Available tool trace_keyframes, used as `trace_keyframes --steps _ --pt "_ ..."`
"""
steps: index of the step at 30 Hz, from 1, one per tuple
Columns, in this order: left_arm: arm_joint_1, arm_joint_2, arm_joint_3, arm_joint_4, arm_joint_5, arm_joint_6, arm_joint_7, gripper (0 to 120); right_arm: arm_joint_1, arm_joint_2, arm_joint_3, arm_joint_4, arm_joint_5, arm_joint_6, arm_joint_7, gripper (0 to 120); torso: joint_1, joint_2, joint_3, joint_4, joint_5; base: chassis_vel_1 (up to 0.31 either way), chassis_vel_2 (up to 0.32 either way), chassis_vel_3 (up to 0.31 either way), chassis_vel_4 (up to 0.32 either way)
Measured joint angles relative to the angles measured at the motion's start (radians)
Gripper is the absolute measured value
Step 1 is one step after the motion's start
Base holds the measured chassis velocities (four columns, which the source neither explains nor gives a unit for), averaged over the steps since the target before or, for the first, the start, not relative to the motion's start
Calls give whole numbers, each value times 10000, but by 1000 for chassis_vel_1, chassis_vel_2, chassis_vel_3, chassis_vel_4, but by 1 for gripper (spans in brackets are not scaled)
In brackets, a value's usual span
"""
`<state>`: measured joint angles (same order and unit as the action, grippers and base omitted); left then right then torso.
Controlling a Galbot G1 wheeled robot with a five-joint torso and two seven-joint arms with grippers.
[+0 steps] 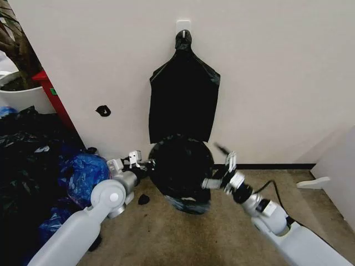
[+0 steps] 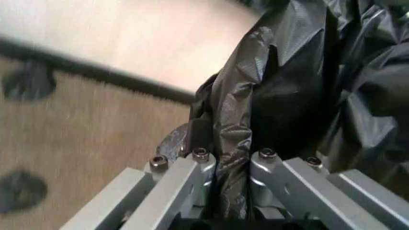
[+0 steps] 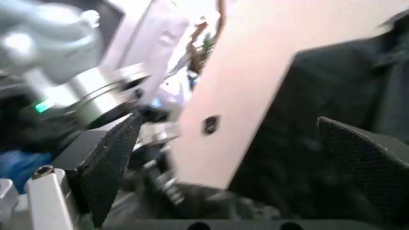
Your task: Place the garbage bag over the trash bin.
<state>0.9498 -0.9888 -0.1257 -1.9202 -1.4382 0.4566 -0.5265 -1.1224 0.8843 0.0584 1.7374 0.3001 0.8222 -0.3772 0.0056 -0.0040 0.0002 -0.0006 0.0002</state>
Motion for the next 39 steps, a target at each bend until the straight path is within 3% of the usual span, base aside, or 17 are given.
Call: trace_keyframes --steps 2,11,17,22,27,39 --pt "-53 -24 -67 23 -409 247 -465 4 -129 39 24 -141 1 2 -383 100 0 0 0 0 0 0 0 0 0" --pt "-202 -81 -467 354 -540 199 -736 4 -347 116 619 -335 -59 76 -1499 100 0 0 0 2 -2 0 0 0 0" --pt "-174 -90 -863 320 -699 164 -739 4 -633 237 687 -695 -1590 62 417 100 0 0 0 2 -1 0 0 0 0" --pt "-18 -40 -1023 66 -744 168 -717 4 -770 430 287 -1184 -3903 -339 3474 100 0 0 0 1 -1 0 0 0 0" --pt "58 31 -1158 -134 -885 259 -694 4 -574 653 39 -1811 -4361 -436 4138 100 0 0 0 1 0 0 0 0 0" --pt "222 105 -1249 -525 -1037 508 -686 4 424 1388 -69 -3631 -4570 1 4147 100 0 0 0 3 1 0 0 0 0"
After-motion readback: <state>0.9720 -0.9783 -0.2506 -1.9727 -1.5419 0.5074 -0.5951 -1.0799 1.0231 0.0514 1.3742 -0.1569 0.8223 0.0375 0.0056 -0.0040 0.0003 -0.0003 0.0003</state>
